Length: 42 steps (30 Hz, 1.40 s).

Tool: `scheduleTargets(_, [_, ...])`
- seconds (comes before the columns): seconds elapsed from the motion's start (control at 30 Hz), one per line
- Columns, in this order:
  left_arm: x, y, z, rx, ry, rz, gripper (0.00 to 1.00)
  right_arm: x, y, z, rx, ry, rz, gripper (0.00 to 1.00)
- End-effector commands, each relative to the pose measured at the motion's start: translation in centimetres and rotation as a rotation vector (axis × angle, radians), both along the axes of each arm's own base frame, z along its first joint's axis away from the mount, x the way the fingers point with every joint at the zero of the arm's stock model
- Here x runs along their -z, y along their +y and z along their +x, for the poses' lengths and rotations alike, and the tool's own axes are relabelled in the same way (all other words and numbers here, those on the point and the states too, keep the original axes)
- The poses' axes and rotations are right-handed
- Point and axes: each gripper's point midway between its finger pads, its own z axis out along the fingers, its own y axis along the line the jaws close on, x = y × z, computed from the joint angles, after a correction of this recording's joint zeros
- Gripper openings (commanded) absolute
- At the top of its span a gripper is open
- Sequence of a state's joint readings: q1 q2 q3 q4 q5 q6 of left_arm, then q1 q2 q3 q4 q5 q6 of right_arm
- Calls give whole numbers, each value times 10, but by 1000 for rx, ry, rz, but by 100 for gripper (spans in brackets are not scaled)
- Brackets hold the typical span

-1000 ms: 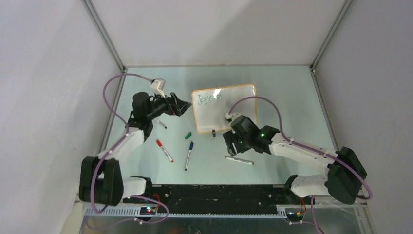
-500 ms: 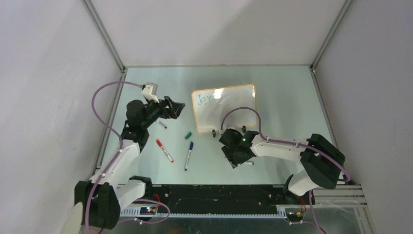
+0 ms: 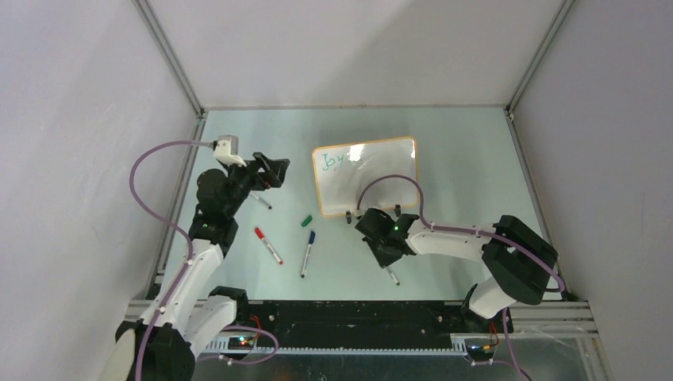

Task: Write a sentence on the whiteboard
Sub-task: Pick up the whiteboard marker at the center of the board, then adjust the whiteboard marker.

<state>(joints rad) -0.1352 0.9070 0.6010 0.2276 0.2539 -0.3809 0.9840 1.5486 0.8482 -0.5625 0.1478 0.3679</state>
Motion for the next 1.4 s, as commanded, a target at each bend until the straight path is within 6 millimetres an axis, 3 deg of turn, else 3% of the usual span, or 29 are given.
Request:
scheduleTargets(0.0, [-16, 5, -2, -70, -8, -131, 99, -1, 11, 0, -16, -37, 49, 0])
scheduleTargets(0.13, [-32, 3, -15, -58, -74, -220, 99, -28, 17, 8, -10, -113, 166, 0])
scheduleTargets(0.17, [-43, 4, -18, -62, -126, -250, 99, -42, 19, 11, -10, -142, 213, 0])
scheduleTargets(0.23, [-39, 16, -23, -131, -128, -356, 99, -62, 19, 15, -6, -179, 298, 0])
scheduleTargets(0.27, [-31, 20, -29, -168, -83, -470, 99, -81, 18, 22, 3, -220, 363, 0])
scheduleTargets(0.3, [-10, 28, -29, -226, -34, -510, 99, -89, 20, 19, -11, -210, 413, 0])
scheduleTargets(0.33, [-12, 27, -33, -211, -52, -550, 97, -107, 18, 27, 2, -241, 485, 0])
scheduleTargets(0.37, [-21, 14, -41, -111, -115, -564, 95, -117, 24, 21, -35, -215, 560, 0])
scheduleTargets(0.4, [-24, 3, -45, -45, -123, -563, 94, -132, 19, 29, -18, -238, 618, 0])
scheduleTargets(0.43, [-33, -19, -55, 77, -122, -555, 94, -143, 26, 23, -64, -209, 696, 0])
scheduleTargets(0.47, [-29, -33, -57, 133, -88, -539, 94, -153, 22, 29, -55, -218, 739, 0])
scheduleTargets(0.57, [-28, -91, -89, 357, -23, -511, 99, -177, 27, 26, -121, -171, 871, 0])
scheduleTargets(0.73, [-21, -132, -123, 450, 14, -550, 97, -194, 31, 33, -162, -140, 956, 0])
scheduleTargets(0.8, [-15, -143, -128, 469, 42, -542, 93, -198, 33, 36, -174, -133, 988, 0])
scheduleTargets(1.13, [-5, -191, -112, 565, 118, -477, 78, -218, 51, 38, -250, -93, 1086, 0])
scheduleTargets(1.37, [-4, -200, -111, 602, 115, -462, 71, -220, 60, 37, -265, -82, 1090, 0])
